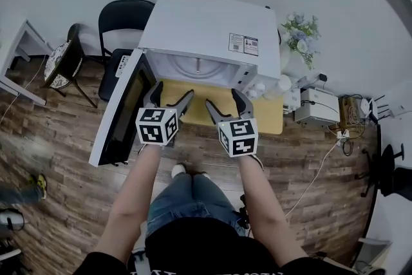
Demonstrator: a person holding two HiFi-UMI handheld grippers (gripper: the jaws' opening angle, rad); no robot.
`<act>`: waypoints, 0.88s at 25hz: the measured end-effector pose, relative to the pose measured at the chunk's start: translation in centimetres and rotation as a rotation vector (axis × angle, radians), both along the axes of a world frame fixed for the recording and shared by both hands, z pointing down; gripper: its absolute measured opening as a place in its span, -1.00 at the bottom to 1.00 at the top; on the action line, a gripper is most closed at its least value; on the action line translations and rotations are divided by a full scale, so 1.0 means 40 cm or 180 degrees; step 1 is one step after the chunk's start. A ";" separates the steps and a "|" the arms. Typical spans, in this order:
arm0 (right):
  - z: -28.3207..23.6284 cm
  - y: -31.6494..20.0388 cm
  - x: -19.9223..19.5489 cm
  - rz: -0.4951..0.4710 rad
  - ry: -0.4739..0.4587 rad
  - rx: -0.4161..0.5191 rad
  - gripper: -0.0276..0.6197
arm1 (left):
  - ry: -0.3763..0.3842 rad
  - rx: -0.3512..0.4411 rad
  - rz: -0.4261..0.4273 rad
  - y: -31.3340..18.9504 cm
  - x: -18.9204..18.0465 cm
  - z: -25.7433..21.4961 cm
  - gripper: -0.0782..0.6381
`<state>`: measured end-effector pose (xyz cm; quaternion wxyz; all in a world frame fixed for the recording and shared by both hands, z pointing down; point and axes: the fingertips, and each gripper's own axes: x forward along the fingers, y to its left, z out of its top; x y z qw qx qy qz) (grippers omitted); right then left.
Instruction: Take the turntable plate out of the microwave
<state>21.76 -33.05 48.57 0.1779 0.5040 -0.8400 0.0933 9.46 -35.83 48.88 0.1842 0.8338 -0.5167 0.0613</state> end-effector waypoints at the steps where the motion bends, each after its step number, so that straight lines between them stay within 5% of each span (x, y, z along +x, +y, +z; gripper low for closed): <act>1: 0.010 -0.007 -0.007 0.0033 -0.0026 -0.0025 0.20 | 0.0023 -0.0029 0.0022 -0.007 -0.002 0.010 0.44; 10: 0.090 -0.063 -0.051 0.0268 -0.0316 -0.0225 0.20 | 0.0373 -0.0343 0.0131 -0.091 0.013 0.109 0.44; 22: 0.160 -0.171 -0.012 0.0511 -0.0970 -0.0523 0.20 | 0.1412 -0.0937 -0.0268 -0.230 0.018 0.215 0.23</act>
